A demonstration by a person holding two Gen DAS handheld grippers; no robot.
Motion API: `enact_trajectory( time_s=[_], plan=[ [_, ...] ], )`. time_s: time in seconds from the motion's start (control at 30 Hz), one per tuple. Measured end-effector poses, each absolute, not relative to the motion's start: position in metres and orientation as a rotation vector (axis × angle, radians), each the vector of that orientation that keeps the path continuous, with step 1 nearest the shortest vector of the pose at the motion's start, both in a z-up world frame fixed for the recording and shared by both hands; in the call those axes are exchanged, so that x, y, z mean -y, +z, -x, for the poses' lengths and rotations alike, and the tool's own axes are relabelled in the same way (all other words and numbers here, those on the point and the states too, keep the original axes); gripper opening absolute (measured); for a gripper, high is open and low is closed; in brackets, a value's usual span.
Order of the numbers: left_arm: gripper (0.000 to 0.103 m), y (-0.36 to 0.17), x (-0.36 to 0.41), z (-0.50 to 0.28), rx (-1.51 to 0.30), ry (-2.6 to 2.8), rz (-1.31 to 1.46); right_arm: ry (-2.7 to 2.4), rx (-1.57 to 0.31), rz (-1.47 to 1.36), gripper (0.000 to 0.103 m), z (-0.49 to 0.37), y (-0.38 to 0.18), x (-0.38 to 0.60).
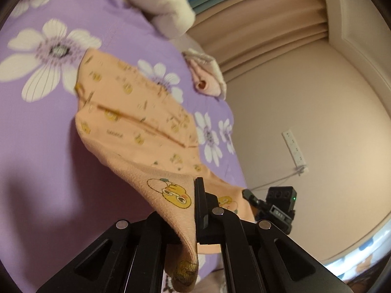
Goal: Fold small clothes
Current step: 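Lift the held hem with both tools and fold it over toward the collar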
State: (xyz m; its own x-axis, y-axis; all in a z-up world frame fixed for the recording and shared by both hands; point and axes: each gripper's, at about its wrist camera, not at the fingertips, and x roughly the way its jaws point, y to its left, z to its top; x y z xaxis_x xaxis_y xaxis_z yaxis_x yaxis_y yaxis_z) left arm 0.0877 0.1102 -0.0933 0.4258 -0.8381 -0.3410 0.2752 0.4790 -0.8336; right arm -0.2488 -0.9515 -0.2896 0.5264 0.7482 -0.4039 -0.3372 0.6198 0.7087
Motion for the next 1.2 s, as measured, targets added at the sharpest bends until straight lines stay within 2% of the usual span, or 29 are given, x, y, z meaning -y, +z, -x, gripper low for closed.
enact_trajectory(
  time_s=[0.43,0.87,1.2],
  plan=[
    [0.000,-0.055,-0.100,-0.047,-0.707,-0.899,0.611,0.678,-0.660,-0.512,0.005,0.281,-0.264,0.943],
    [0.000,-0.047,-0.112,-0.033,-0.760,-0.885,0.580,0.694,-0.663,-0.464,0.005,0.297,-0.251,0.947],
    [0.000,-0.070,-0.109,-0.071,-0.779,-0.866,0.685,0.686,-0.684,-0.514,0.005,0.262,-0.258,0.956]
  ],
)
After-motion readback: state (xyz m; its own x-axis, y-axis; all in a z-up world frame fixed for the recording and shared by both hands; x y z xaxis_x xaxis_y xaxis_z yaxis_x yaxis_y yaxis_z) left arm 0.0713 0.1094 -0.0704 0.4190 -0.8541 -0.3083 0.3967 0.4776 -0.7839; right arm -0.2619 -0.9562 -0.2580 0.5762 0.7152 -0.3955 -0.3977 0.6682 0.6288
